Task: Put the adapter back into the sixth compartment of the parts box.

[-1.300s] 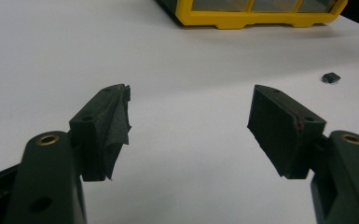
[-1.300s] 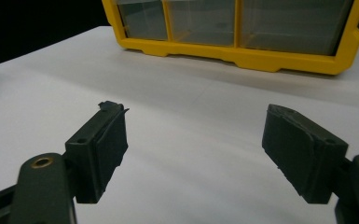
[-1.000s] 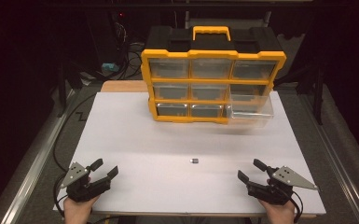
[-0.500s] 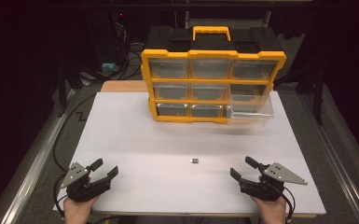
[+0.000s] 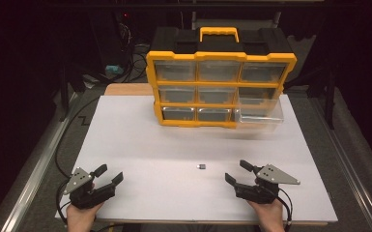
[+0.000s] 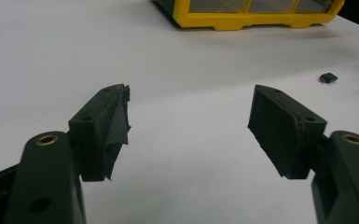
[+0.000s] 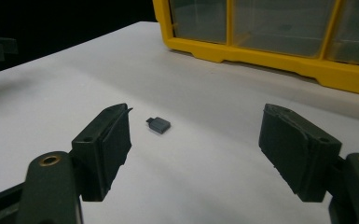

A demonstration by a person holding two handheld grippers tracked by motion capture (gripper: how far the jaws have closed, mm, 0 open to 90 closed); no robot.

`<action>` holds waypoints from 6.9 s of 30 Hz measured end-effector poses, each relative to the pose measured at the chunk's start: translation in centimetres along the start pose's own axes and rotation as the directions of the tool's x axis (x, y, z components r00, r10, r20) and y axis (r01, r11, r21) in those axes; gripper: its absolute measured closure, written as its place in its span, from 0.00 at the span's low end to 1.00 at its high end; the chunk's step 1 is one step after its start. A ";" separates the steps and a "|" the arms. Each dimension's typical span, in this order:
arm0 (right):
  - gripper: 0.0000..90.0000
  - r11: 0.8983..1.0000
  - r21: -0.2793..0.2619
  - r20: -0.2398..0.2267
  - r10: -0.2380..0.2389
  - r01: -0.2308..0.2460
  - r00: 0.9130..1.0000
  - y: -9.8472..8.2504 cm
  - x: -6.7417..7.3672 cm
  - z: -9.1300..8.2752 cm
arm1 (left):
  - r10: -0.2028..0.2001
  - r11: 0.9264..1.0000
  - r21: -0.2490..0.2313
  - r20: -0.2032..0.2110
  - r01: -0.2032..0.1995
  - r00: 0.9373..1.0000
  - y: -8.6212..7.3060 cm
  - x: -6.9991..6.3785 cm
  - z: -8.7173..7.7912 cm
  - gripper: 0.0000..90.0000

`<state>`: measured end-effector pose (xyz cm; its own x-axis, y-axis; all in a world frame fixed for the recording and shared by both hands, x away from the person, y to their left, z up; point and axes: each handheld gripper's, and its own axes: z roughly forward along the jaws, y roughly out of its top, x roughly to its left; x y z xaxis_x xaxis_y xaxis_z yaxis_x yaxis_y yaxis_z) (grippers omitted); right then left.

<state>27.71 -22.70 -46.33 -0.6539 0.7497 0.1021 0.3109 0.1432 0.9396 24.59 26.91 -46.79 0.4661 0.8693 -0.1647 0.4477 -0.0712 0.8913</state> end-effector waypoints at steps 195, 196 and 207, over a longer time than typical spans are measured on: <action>0.85 0.918 0.379 0.077 0.099 -0.121 0.992 2.7 -5.3 -3.6 | 0.020 0.999 0.032 -0.006 -0.020 1.000 -0.1 -0.3 0.3 0.33; 0.85 0.919 0.374 0.080 0.102 -0.125 0.992 2.7 -5.3 -3.7 | 0.019 0.999 0.032 -0.006 -0.019 1.000 -0.1 -0.3 0.3 0.33; 0.85 0.948 0.291 0.071 0.112 -0.128 0.991 3.9 -5.4 -5.2 | 0.016 0.999 0.029 -0.005 -0.016 1.000 -0.1 -0.3 0.3 0.32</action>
<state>28.93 -29.55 -41.51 -0.5643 0.8049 0.1835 0.5794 0.2278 0.7826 24.60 26.55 -46.96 0.4695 0.8704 -0.1484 0.4622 -0.0990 0.8812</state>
